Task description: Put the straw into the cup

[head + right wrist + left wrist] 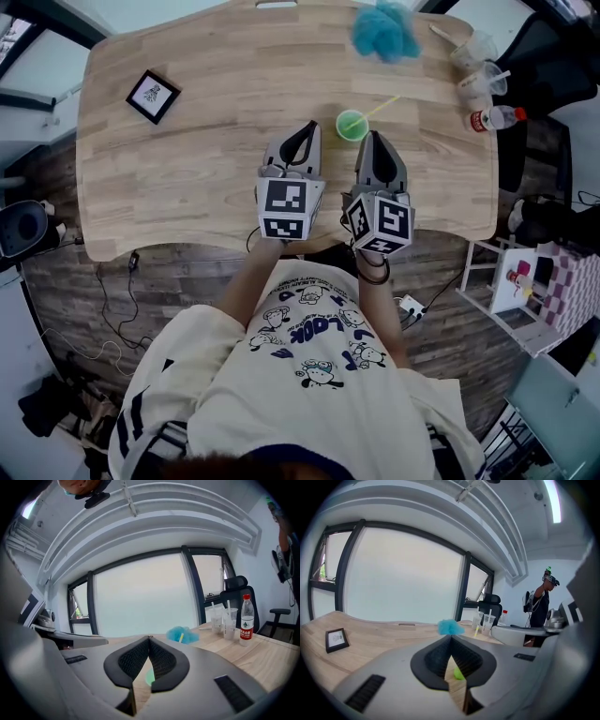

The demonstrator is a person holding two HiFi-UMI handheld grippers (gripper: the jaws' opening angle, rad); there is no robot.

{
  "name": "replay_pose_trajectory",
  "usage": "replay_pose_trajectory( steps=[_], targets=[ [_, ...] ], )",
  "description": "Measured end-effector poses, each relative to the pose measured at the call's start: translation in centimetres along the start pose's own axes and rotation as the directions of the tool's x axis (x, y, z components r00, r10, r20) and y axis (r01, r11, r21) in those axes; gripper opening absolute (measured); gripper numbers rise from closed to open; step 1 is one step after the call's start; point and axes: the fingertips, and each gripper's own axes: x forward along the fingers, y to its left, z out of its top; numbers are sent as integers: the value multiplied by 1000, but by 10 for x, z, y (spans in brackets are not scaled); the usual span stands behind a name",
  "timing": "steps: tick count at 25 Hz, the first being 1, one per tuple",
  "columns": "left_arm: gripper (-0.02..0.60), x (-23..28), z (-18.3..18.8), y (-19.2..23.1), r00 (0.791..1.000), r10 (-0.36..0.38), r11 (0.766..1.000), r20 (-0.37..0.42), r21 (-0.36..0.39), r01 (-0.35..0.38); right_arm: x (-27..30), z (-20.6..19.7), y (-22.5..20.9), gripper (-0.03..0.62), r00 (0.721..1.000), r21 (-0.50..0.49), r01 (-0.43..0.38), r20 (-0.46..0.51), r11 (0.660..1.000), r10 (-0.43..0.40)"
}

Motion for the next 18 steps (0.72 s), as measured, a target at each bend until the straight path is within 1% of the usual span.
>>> replay_pose_trajectory(
  steps=[7,18],
  targets=[
    [32,0,5,-10,999,-37,999,20,32,36,-6,5,0,-5,1000,7,14,15,1000,-15],
    [32,2,7,-17,997,-69,997,22,43,68,-11,7,-4,-5,998,3,52,22,999,-52]
  ],
)
